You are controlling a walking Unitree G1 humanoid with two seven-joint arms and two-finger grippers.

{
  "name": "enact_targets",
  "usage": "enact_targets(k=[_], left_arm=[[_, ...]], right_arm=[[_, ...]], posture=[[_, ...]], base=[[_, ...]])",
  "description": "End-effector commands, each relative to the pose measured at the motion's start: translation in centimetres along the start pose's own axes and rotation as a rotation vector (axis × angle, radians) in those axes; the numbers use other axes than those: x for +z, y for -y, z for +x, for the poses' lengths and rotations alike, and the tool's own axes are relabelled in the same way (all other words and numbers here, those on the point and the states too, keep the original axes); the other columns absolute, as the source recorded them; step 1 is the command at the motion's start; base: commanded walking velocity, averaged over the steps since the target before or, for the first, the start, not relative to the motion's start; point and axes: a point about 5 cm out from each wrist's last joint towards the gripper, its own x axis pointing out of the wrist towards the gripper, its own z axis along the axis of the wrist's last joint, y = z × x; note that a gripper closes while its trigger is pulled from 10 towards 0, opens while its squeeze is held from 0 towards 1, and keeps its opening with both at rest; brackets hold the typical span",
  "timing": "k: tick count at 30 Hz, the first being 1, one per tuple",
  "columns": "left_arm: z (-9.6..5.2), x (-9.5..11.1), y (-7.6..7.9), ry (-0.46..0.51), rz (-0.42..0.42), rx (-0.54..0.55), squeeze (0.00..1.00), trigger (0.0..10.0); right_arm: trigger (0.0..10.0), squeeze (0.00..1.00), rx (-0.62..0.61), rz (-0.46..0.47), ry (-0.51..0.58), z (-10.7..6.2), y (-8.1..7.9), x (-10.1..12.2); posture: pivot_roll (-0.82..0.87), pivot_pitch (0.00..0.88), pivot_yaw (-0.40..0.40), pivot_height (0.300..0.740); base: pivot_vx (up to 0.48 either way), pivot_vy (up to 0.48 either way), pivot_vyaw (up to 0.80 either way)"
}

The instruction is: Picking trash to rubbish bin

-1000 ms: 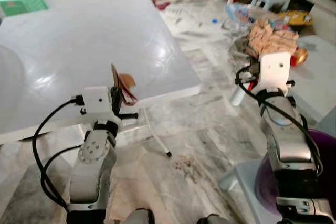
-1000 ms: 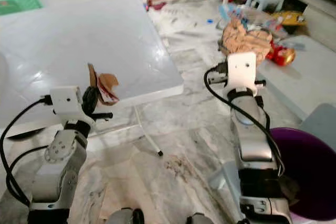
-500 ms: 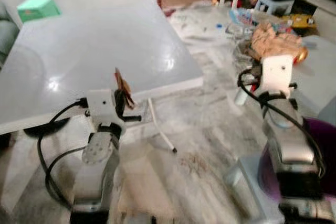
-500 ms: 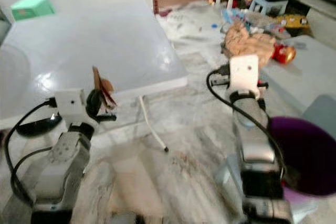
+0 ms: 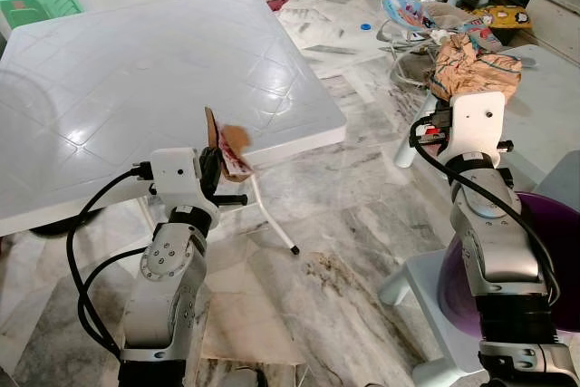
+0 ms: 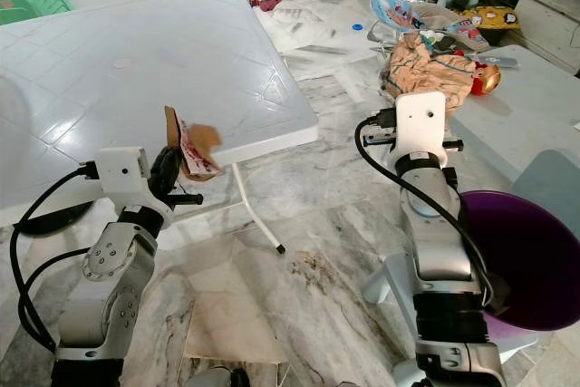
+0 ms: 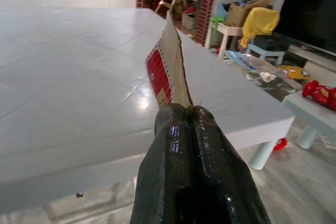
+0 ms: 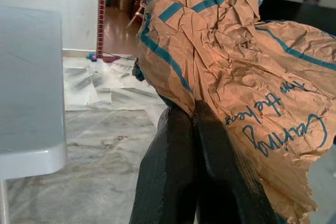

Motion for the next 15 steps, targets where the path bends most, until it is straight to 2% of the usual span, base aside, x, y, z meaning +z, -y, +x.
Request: enact_targets(k=[1, 8, 15], left_arm=[[0.2, 0.2, -0.1, 0.007, -0.001, -0.014, 0.0, 10.0], [0.3, 0.4, -0.5, 0.014, 0.004, -0.012, 0.0, 10.0], [0.5, 0.6, -1.1, 0.021, 0.004, 0.016, 0.0, 10.0]], right_arm=[[10.0, 0.0, -0.028, 0.004, -0.008, -0.2, 0.5, -0.1], [10.0, 0.0, -0.028, 0.001, -0.012, -0.2, 0.4, -0.2], [10.0, 0.0, -0.043, 0.003, -0.008, 0.5, 1.0, 0.2]], posture=[[-0.04, 0.105, 0.046, 0.74], [-0.03, 0.102, 0.047, 0.74], [-0.03, 0.102, 0.046, 0.74]], base=[[0.0, 0.0, -0.77], [0.0, 0.0, -0.77], [0.0, 0.0, -0.77]])
